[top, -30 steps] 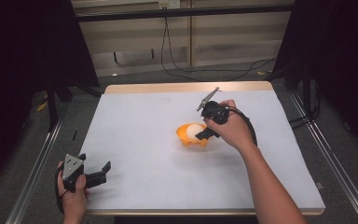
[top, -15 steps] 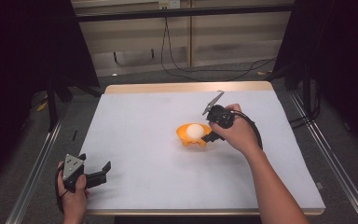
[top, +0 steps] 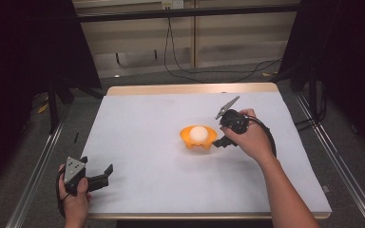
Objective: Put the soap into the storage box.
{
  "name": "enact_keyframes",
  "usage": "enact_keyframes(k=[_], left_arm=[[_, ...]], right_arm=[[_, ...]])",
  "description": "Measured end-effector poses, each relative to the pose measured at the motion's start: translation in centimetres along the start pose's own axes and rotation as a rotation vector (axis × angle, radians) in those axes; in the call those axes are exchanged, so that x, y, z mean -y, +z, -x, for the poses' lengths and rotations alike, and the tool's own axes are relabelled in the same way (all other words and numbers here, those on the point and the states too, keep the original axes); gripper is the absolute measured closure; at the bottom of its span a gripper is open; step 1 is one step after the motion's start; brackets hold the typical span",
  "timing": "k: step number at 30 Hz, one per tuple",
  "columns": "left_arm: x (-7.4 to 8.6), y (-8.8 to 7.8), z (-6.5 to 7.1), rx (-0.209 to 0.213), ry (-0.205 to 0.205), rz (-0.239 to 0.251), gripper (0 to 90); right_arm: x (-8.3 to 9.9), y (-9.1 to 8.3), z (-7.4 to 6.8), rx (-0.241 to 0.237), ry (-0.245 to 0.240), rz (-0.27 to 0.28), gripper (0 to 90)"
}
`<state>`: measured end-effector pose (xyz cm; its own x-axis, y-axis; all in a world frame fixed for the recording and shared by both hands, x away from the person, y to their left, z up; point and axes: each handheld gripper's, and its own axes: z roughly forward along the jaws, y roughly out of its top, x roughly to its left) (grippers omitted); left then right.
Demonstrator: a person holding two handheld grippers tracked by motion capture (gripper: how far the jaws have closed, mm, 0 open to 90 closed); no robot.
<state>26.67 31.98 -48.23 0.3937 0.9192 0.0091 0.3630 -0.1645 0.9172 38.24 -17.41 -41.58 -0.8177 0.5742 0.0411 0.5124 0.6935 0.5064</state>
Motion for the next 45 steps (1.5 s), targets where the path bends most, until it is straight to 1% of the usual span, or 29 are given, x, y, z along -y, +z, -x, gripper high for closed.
enact_keyframes(k=[4, 7, 10, 17, 19, 23, 25, 26, 30, 33, 36, 38, 39, 42, 43, 45], left_arm=[[0.0, 0.0, 0.0, 0.002, 0.0, 0.0, 0.0], [0.0, 0.0, 0.0, -0.003, -0.001, -0.001, 0.0], [0.0, 0.0, 0.0, -0.003, -0.001, -0.001, 0.0], [0.0, 0.0, 0.0, -0.003, -0.002, -0.001, 0.0], [0.0, 0.0, 0.0, -0.003, -0.001, -0.001, 0.0], [0.0, 0.0, 0.0, -0.002, -0.002, -0.001, 0.0], [0.0, 0.0, 0.0, -0.003, -0.002, -0.001, 0.0], [0.0, 0.0, 0.0, -0.002, -0.002, -0.001, 0.0], [0.0, 0.0, 0.0, -0.003, -0.001, 0.0, 0.0], [0.0, 0.0, 0.0, -0.003, -0.001, 0.0, 0.0], [0.0, 0.0, 0.0, -0.002, -0.001, 0.0, 0.0], [0.0, 0.0, 0.0, -0.002, 0.0, 0.0, 0.0], [0.0, 0.0, 0.0, -0.003, 0.0, 0.0, 0.0], [0.0, 0.0, 0.0, -0.003, 0.0, 0.0, 0.0], [0.0, 0.0, 0.0, -0.007, 0.001, -0.002, 0.0], [0.0, 0.0, 0.0, -0.008, 0.0, -0.001, 0.0]], right_arm=[[1.3, -0.3, 0.1, 0.003, 0.014, 0.008, 24.7], [2.1, -0.5, 0.0, 0.005, 0.037, 0.01, 24.0], [2.8, -0.6, 0.0, 0.003, 0.047, 0.011, 23.7], [4.4, -0.9, -0.1, 0.012, 0.055, 0.018, 22.8], [4.7, -1.1, -0.1, 0.013, 0.064, 0.018, 22.3], [5.5, -1.2, -0.2, 0.012, 0.062, 0.028, 20.7], [5.8, -1.3, -0.3, 0.017, 0.069, 0.03, 18.9], [5.9, -1.3, -0.4, 0.022, 0.065, 0.033, 17.8], [6.7, -1.5, -0.5, 0.019, 0.077, 0.046, 13.5], [7.4, -1.6, -0.6, 0.028, 0.084, 0.051, 9.8], [8.1, -1.8, -0.7, 0.04, 0.089, 0.072, 6.3], [8.6, -2.0, -0.7, 0.034, 0.101, 0.083, 4.7], [9.0, -2.0, -0.7, 0.037, 0.097, 0.093, 3.8], [9.7, -2.3, -0.8, 0.043, 0.122, 0.091, 2.5], [9.9, -2.3, -0.8, 0.044, 0.118, 0.1, 2.2], [10.5, -2.5, -0.9, 0.05, 0.125, 0.106, 1.6]])
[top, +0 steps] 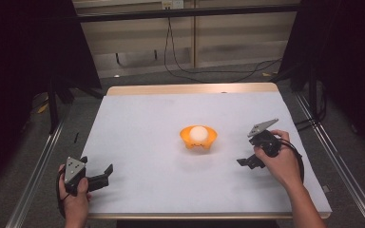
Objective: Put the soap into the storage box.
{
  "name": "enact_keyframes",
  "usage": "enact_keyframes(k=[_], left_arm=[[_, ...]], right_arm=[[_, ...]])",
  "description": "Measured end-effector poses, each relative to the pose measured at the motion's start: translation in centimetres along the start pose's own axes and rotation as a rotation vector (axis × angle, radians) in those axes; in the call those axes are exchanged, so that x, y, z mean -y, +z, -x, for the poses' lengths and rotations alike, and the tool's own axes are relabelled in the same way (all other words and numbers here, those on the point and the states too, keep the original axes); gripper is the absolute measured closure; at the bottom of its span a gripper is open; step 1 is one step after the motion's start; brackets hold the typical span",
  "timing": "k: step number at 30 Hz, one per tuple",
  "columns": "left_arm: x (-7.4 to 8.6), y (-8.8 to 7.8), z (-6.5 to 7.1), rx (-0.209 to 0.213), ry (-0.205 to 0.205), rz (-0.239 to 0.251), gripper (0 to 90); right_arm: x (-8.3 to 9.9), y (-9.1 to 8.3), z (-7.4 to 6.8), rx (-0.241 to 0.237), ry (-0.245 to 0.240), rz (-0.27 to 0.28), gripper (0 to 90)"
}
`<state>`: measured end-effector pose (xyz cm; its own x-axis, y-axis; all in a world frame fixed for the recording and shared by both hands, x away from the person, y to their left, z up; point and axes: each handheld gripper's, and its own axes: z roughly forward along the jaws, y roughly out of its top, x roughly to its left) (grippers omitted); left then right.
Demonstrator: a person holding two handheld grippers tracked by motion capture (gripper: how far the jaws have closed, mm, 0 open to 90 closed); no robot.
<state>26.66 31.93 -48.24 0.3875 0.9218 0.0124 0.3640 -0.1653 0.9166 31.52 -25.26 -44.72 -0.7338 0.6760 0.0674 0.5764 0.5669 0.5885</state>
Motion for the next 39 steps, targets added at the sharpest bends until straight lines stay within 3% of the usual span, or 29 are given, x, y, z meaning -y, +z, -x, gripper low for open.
enact_keyframes(k=[24, 39], left_arm=[[0.0, 0.0, 0.1, -0.005, -0.005, 0.004, 0.0], [0.0, 0.0, 0.1, -0.009, -0.002, 0.003, 0.0]], right_arm=[[6.5, -1.7, 0.4, 0.043, 0.113, 0.093, 0.0], [10.4, -3.3, 0.4, 0.048, 0.162, 0.184, 0.0]])
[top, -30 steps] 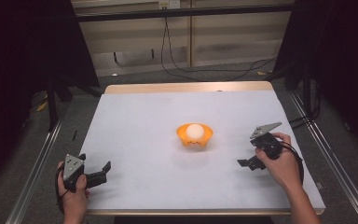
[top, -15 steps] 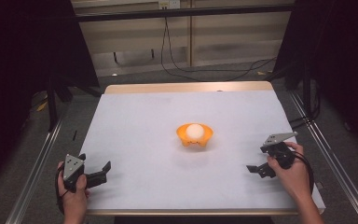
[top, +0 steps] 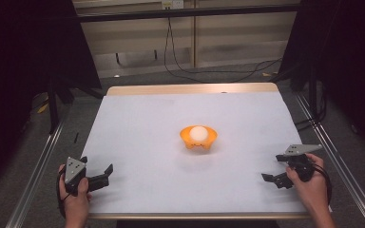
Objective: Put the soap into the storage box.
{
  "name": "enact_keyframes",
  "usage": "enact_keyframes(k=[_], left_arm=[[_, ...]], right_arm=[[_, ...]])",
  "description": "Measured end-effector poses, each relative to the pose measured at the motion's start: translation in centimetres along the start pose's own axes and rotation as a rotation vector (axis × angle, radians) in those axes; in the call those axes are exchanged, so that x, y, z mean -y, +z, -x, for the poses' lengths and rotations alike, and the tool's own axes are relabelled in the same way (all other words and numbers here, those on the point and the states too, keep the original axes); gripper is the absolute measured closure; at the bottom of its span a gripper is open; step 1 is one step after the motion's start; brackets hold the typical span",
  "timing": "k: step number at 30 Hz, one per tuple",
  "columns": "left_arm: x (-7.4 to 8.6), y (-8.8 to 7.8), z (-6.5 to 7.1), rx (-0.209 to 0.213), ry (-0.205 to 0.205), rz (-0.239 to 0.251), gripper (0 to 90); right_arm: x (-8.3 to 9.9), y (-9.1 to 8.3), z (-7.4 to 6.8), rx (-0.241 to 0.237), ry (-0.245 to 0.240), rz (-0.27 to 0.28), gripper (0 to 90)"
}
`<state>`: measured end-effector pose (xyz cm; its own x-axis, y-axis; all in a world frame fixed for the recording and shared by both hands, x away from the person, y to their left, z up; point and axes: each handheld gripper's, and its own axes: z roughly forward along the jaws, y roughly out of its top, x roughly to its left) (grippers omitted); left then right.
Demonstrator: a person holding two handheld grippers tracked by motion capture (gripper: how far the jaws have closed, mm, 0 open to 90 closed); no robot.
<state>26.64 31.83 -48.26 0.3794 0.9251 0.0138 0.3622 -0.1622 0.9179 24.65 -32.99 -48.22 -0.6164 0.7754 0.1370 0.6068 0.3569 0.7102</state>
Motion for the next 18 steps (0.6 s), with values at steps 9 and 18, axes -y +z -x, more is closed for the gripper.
enact_keyframes(k=[9, 18], left_arm=[[0.0, 0.0, 0.0, 0.0, 0.001, 0.001, 0.0], [0.0, 0.0, 0.0, -0.002, 0.001, 0.001, 0.0]], right_arm=[[1.5, -1.6, 0.4, 0.025, 0.027, 0.038, 0.0], [2.9, -3.3, 0.8, 0.047, 0.07, 0.078, 0.0]])
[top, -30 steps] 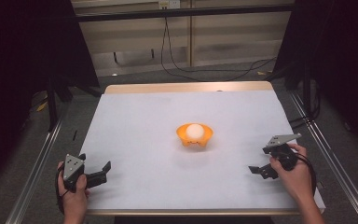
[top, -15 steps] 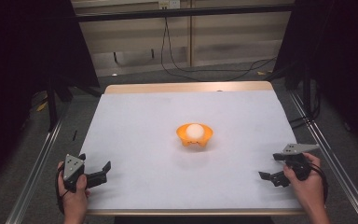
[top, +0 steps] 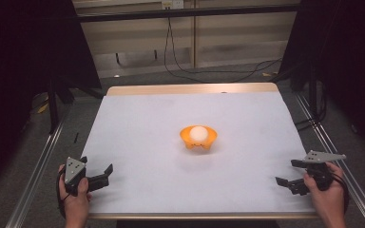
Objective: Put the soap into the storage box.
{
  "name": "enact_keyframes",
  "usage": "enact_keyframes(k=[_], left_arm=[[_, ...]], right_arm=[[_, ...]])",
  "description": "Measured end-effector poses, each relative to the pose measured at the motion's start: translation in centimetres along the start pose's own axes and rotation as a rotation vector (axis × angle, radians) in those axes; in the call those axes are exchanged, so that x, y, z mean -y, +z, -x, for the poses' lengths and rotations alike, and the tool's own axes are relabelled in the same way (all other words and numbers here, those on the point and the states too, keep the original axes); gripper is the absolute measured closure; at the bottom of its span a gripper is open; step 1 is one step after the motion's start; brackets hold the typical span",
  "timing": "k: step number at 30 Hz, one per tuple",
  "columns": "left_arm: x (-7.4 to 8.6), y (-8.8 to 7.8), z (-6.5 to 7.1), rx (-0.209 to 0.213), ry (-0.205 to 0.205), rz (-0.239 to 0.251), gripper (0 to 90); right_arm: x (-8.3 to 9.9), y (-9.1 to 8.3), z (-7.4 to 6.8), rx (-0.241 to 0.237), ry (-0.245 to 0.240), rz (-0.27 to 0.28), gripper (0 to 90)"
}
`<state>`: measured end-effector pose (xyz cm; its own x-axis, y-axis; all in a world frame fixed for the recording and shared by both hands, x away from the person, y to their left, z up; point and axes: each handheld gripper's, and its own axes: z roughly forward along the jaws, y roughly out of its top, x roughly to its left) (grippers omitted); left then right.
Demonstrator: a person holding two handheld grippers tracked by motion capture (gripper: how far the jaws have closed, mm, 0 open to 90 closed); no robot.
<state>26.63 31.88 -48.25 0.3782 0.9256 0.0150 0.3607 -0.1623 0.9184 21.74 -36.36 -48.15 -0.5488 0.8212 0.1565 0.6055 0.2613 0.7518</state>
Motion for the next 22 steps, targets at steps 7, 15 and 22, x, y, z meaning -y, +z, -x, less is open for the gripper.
enact_keyframes(k=[7, 15, 22], left_arm=[[0.0, 0.0, 0.0, 0.004, -0.004, 0.001, 0.0], [0.0, 0.0, 0.0, 0.006, -0.004, 0.001, 0.0], [0.0, 0.1, 0.0, 0.009, -0.005, -0.006, 0.0]], right_arm=[[1.0, -1.5, 0.7, 0.017, 0.031, 0.035, 0.0], [2.0, -2.6, 1.2, 0.025, 0.058, 0.1, 0.0], [2.2, -2.3, 0.9, 0.043, 0.04, 0.085, 0.0]])
